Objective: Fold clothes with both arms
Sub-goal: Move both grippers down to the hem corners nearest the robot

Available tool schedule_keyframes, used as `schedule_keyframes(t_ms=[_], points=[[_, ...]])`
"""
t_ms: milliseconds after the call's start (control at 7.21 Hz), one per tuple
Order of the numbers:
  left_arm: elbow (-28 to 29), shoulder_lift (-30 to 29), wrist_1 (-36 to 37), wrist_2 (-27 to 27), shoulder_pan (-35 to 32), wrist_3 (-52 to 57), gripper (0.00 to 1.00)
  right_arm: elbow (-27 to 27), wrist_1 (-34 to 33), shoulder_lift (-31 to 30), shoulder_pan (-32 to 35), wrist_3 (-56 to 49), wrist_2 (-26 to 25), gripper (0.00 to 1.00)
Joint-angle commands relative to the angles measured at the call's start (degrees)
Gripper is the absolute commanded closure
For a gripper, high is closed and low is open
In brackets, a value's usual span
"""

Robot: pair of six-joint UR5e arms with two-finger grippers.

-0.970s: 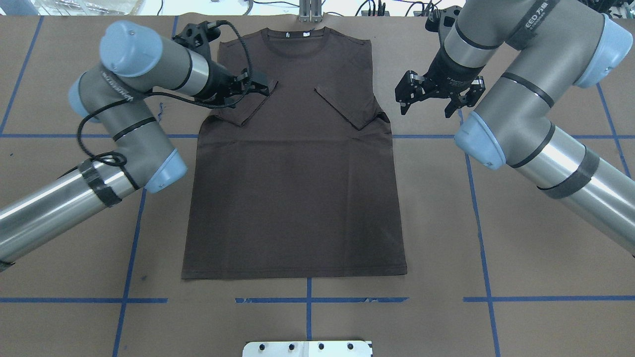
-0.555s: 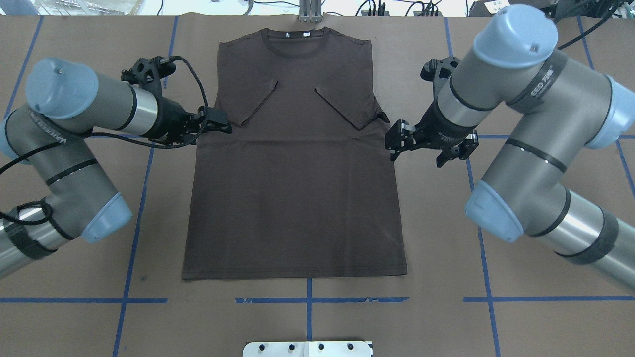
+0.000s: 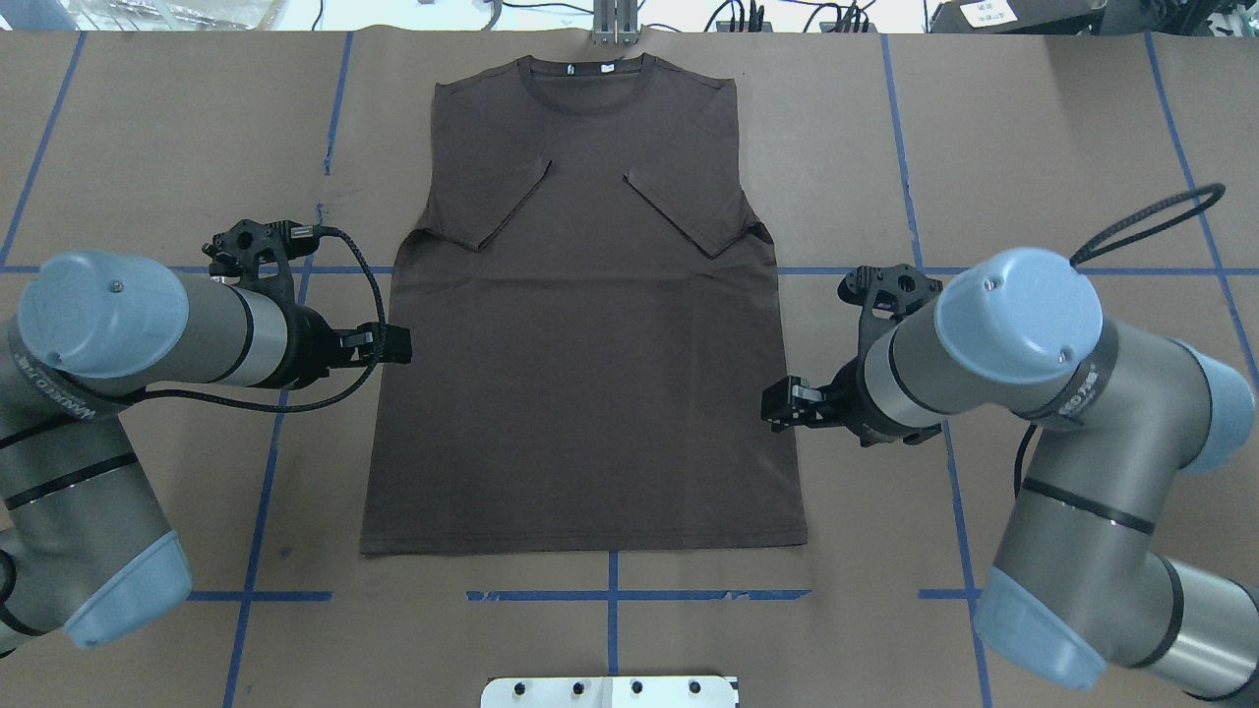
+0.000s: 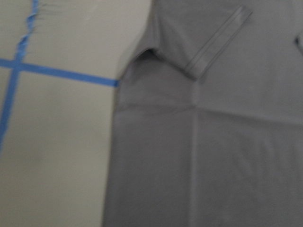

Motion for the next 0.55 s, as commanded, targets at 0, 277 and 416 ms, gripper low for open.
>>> schedule_keyframes(t_ms=[0,277,416], points=[[-3.1,0.1,3.8,0.7,1.0,0.2,0.00,-0.6,2.7,-2.3,-8.4,5.6,-8.5,0.00],[-3.2,0.0,3.7,0.6,1.0,0.1,0.00,-4.5,2.9,-1.4,-11.5,6.2,-9.9,0.00],[-3.2,-0.4,3.7,0.5,1.0,0.1,0.00,-6.0,2.9,-1.4,-11.5,6.1,-9.8,0.00]])
